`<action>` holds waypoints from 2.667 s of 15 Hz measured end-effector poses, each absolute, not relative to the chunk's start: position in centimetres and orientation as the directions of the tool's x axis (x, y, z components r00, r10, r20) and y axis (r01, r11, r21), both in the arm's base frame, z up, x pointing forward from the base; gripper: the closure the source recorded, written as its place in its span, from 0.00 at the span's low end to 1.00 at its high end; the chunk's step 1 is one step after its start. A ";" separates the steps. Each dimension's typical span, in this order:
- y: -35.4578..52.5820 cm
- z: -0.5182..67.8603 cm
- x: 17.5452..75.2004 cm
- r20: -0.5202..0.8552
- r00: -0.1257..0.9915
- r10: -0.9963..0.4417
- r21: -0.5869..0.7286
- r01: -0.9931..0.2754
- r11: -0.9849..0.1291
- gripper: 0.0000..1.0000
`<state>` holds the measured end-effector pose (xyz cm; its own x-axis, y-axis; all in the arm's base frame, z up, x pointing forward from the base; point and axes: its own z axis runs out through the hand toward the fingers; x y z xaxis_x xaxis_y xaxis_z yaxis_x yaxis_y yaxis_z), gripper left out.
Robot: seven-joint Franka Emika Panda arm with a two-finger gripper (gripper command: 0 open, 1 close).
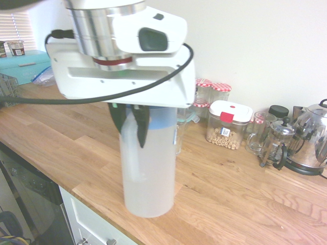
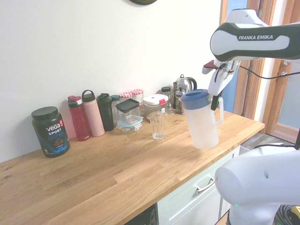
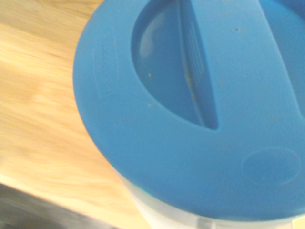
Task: Pour me some water
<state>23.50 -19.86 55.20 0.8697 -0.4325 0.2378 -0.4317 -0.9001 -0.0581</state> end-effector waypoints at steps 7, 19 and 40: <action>-24.6 60.2 31.3 0.158 0.980 -0.121 0.086 -0.136 -0.987 1.00; -14.8 56.9 45.2 -0.125 0.992 0.010 0.530 0.075 -0.845 1.00; -14.2 55.7 47.7 -0.109 0.993 -0.047 0.497 0.013 -0.868 1.00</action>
